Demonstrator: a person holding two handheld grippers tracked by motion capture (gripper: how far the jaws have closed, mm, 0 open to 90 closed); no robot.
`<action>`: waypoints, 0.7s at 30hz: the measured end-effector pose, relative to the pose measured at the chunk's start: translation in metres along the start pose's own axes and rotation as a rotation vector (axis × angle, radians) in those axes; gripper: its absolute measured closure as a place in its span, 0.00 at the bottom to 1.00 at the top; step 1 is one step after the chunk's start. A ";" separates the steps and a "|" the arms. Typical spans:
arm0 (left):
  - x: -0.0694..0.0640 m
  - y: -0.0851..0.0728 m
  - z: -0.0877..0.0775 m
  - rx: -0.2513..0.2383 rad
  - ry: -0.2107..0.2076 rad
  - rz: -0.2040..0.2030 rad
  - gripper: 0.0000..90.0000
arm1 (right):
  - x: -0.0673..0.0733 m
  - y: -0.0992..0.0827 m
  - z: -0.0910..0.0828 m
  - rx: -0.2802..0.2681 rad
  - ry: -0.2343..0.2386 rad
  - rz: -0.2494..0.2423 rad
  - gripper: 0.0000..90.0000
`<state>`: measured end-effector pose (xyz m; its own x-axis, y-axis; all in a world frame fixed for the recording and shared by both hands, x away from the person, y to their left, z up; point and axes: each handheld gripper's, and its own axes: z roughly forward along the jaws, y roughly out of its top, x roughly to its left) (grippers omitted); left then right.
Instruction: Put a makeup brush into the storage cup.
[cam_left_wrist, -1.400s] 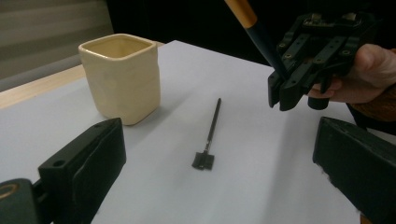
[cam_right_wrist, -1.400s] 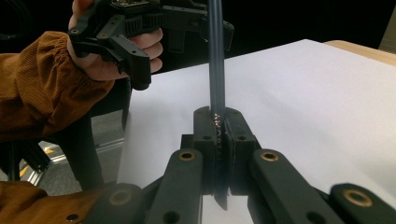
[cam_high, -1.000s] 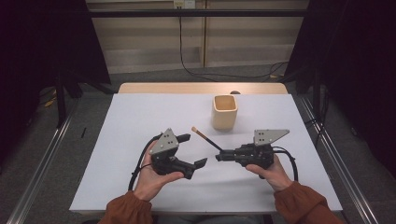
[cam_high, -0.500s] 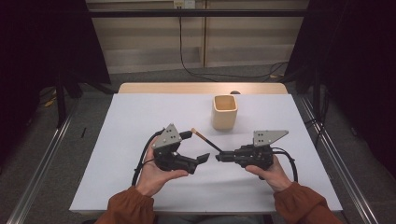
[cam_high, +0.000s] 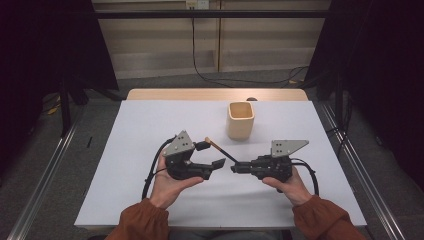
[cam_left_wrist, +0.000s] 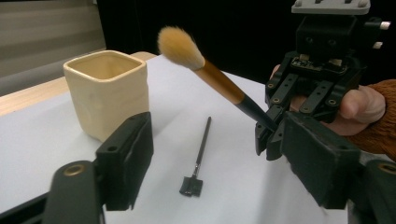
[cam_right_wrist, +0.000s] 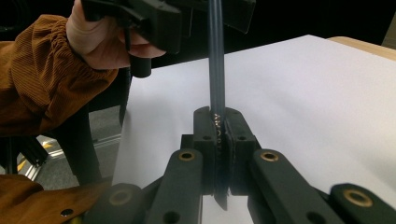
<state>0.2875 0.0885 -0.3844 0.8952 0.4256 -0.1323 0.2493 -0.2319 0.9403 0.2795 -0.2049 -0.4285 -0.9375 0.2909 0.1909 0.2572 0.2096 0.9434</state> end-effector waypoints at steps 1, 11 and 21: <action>-0.001 0.000 0.000 -0.005 0.002 0.001 0.36 | 0.000 0.000 0.000 -0.003 0.002 0.003 0.95; -0.002 0.001 0.001 -0.024 -0.049 -0.024 0.46 | -0.001 -0.003 0.001 0.015 0.010 0.005 0.95; 0.001 0.001 -0.003 -0.068 -0.086 -0.077 0.63 | -0.001 -0.004 0.004 0.021 0.015 0.003 0.95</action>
<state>0.2878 0.0911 -0.3823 0.9036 0.3624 -0.2283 0.2951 -0.1404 0.9451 0.2804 -0.2025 -0.4334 -0.9402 0.2776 0.1976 0.2644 0.2286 0.9369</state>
